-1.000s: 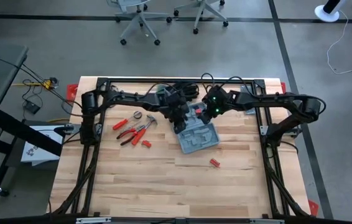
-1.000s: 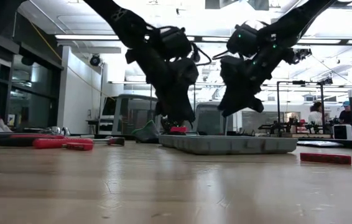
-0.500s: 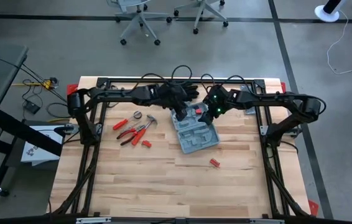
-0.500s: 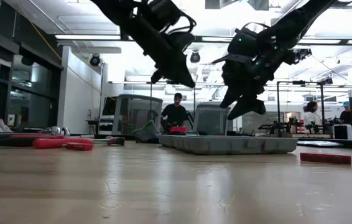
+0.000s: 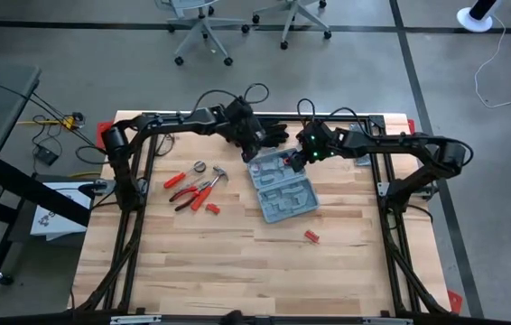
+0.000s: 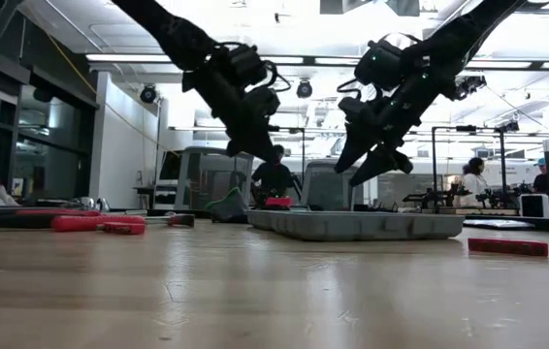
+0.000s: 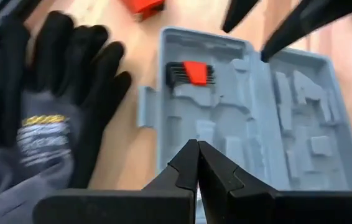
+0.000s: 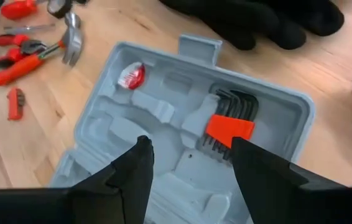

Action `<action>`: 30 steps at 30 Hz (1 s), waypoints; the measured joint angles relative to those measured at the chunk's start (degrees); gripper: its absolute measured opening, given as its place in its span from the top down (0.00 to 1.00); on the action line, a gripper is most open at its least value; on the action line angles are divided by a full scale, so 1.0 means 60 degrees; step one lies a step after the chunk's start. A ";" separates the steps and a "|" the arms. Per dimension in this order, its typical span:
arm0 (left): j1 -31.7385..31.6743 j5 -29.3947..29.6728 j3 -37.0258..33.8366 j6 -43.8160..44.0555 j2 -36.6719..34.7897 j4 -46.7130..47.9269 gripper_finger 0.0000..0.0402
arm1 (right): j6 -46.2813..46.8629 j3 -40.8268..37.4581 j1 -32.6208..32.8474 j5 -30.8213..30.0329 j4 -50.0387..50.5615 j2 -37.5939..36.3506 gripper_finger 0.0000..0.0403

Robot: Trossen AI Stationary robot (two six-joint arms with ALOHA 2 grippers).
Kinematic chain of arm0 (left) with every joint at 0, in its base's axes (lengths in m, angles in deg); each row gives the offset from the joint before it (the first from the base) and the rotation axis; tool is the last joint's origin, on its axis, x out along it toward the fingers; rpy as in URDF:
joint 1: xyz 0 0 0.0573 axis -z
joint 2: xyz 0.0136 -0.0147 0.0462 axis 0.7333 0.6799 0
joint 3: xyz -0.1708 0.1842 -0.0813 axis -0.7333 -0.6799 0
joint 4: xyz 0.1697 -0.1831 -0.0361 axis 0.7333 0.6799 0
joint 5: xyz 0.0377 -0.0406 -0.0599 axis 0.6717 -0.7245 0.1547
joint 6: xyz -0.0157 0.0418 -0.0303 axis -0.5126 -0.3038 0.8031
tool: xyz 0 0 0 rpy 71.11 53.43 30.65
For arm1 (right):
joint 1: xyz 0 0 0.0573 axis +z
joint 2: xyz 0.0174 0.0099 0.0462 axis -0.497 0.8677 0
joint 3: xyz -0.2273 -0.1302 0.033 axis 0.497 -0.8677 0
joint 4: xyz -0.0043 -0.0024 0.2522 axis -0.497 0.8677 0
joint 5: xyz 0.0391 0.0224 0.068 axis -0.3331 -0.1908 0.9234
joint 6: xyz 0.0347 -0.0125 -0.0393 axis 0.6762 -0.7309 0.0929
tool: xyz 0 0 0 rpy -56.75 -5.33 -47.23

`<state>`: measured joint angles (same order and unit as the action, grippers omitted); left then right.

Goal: Prefit tool cases
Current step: Remove the set of hex keys from the tool case

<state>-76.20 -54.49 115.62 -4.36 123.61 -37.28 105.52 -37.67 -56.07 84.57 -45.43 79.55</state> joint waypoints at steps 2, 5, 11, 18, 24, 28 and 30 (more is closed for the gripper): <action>-0.0061 0.0005 0.0000 0.0314 0.0000 0.0032 1.00 | -0.0256 0.0025 0.0000 -0.0017 -0.0010 0.0101 0.49; 0.0002 0.0016 0.0000 0.0828 0.0000 0.0045 1.00 | -0.0885 0.0511 0.0000 -0.0087 0.0506 0.0518 0.49; 0.0315 0.0233 0.0000 0.0500 0.0000 -0.0010 1.00 | -0.2311 0.2328 0.0081 -0.0664 0.1881 0.1656 0.49; 0.0415 0.0877 0.0000 0.0689 0.0000 0.0238 1.00 | -0.2647 0.3144 -0.0055 -0.0687 0.2829 0.2477 0.49; 0.0422 0.0924 0.0000 0.0729 0.0000 0.0363 1.00 | -0.2549 0.3136 0.0006 -0.0513 0.3046 0.2936 0.49; 0.0419 0.0936 0.0000 0.0726 0.0000 0.0401 1.00 | -0.2510 0.3133 0.0055 -0.0853 0.3005 0.3137 0.49; 0.0419 0.0939 0.0000 0.0726 0.0000 0.0404 1.00 | -0.2470 0.3133 0.0056 -0.0861 0.2986 0.3253 0.49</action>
<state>-73.69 -48.86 115.62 0.00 123.61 -34.85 90.70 -18.87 -55.73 79.40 -27.51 99.07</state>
